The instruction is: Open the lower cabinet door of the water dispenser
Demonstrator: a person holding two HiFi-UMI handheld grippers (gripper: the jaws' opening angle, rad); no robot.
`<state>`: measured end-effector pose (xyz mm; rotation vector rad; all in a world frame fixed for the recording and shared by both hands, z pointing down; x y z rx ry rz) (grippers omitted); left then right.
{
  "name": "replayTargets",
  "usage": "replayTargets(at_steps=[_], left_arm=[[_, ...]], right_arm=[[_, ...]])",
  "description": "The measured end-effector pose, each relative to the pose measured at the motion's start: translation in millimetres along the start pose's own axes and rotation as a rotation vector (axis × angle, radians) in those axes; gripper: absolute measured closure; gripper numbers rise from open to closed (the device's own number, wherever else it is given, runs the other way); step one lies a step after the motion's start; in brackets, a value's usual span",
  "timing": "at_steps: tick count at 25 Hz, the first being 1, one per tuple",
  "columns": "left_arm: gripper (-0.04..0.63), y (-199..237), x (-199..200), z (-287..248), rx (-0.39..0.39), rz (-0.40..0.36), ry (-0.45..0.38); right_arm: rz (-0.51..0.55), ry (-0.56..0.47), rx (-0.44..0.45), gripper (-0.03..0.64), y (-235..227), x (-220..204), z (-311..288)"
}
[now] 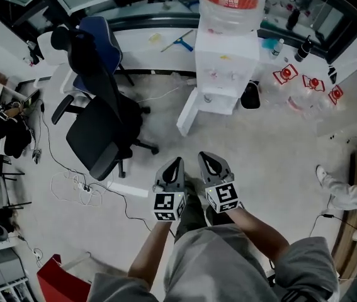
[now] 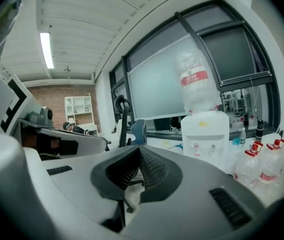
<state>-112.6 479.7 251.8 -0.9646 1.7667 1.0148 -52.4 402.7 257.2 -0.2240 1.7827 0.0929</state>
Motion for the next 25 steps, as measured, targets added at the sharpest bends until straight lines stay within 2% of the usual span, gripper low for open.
replayTargets(at_steps=[7, 14, 25], left_arm=[[0.586, -53, 40, 39, -0.093, -0.136, -0.105], [0.586, -67, 54, 69, -0.089, -0.162, -0.153], [0.586, -79, 62, 79, -0.082, -0.183, -0.175]], right_arm=[[0.063, -0.159, 0.097, 0.607, 19, 57, 53], [0.142, -0.229, 0.165, 0.607, 35, 82, 78], [0.148, -0.258, 0.205, 0.607, 39, 90, 92]])
Point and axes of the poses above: the fingertips, and each gripper's own axes: z backward along the fingers, y to its left, x out of its top, the point moved 3 cm from there along z, backward along the fingers, and after that the axes turned 5 degrees about z, right-handed, at the moved point
